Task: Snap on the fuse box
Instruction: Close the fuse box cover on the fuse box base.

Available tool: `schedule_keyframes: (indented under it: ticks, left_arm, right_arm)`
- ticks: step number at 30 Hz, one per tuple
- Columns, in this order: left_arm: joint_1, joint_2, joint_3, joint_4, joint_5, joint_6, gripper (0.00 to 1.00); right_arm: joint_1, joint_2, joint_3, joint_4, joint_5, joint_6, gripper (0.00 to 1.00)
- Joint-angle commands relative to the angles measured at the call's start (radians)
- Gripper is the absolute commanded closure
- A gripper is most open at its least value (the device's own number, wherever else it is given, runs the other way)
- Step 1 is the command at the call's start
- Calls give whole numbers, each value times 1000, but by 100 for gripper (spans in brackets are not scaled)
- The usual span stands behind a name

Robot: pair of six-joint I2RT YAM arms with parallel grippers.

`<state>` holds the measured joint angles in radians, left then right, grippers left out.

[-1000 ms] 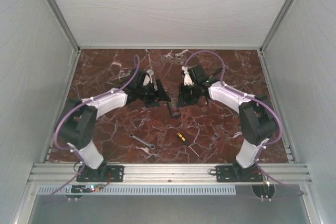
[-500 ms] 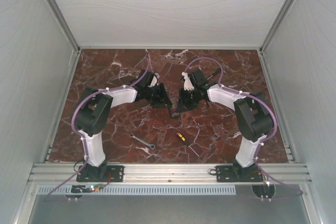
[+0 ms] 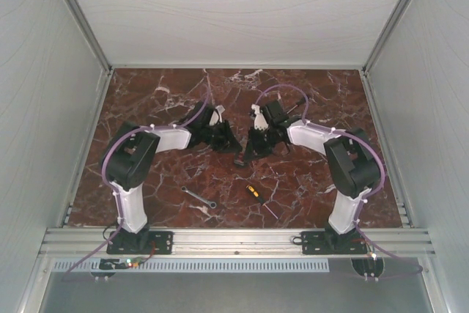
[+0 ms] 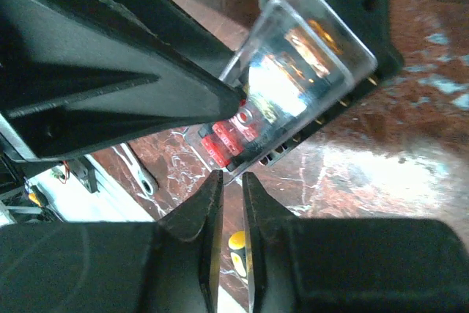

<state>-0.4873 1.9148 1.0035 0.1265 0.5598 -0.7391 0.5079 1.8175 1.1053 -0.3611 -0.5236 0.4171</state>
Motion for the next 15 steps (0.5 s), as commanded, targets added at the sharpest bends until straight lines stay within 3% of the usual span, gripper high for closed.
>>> schedule_keyframes:
  ticks: [1,7,12,15]
  left_arm:
    - [-27,-28,-73,-75,-32,23,64]
    - [8,-220,-79,-85,-162,73,37]
    - [68,-429,-170,-37,-373,119,16]
    - [141,-552,-280,35,-507,124,5]
  right_arm:
    - [54,-1,-41,43,56,10,86]
    - [28,-164,-19,53,226,-9,61]
    - [-110,-353,-90,100,448,-34,32]
    - [-215,-444,-175,182,565,-30,21]
